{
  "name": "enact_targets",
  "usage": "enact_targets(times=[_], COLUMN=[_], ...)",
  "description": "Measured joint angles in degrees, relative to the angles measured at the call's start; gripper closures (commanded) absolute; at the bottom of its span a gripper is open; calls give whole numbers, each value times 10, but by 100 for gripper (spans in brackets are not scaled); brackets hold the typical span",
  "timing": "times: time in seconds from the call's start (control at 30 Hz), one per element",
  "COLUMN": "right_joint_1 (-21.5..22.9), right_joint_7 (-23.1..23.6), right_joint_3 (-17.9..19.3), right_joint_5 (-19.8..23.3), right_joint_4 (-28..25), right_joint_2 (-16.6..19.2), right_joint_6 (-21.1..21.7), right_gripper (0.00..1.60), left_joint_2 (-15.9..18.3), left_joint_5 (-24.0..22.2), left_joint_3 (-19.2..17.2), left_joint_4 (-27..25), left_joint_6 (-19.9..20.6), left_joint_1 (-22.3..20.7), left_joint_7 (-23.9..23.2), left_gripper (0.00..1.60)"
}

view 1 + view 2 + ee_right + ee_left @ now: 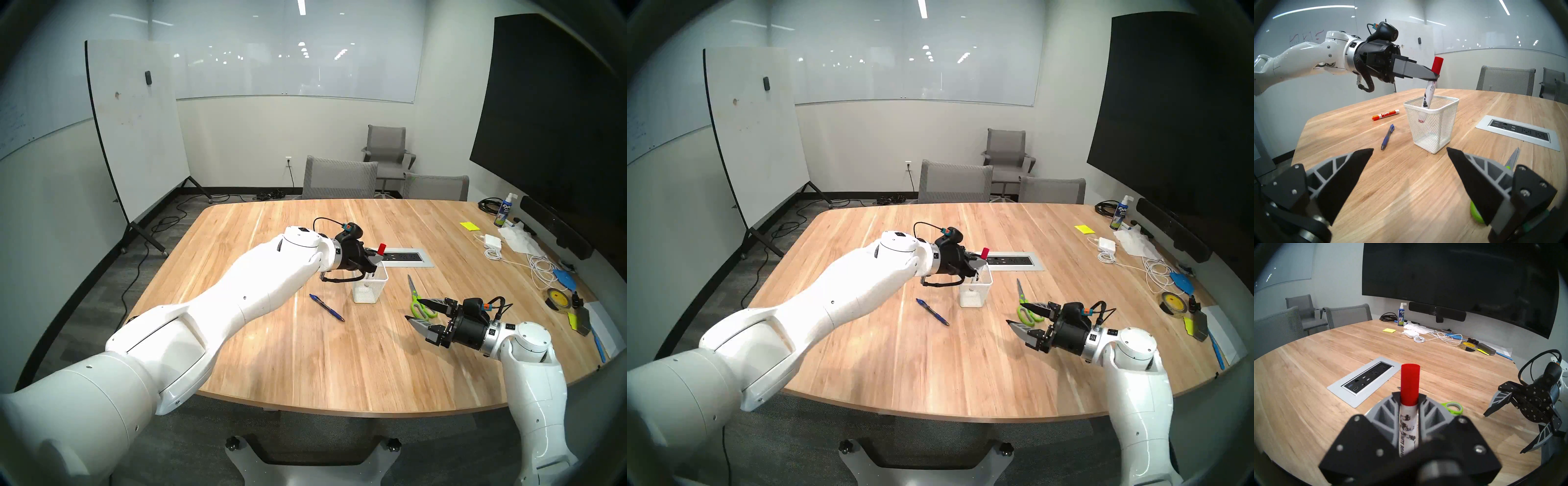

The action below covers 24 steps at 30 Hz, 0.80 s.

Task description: Place the pen, the marker, and the scissors into the pen holder

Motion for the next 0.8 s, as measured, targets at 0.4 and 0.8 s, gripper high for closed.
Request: enact_targets(times=[0.4,0.8], right_joint_1=[1,1], right_joint_7=[2,3], right_joint_3=[1,3], right_joint_5=[-2,-4], right_joint_4=[0,0], right_joint_2=[-2,-3], right_joint_6=[1,1], right_gripper=[0,0], left_joint_2=[-4,-15], left_joint_5=[5,8], left_joint_3=[-1,-1], left_joint_4=[37,72], left_joint_6=[-7,-18], left_joint_1=[-2,-7], left_joint_7=[-5,-17], left_gripper=[160,160])
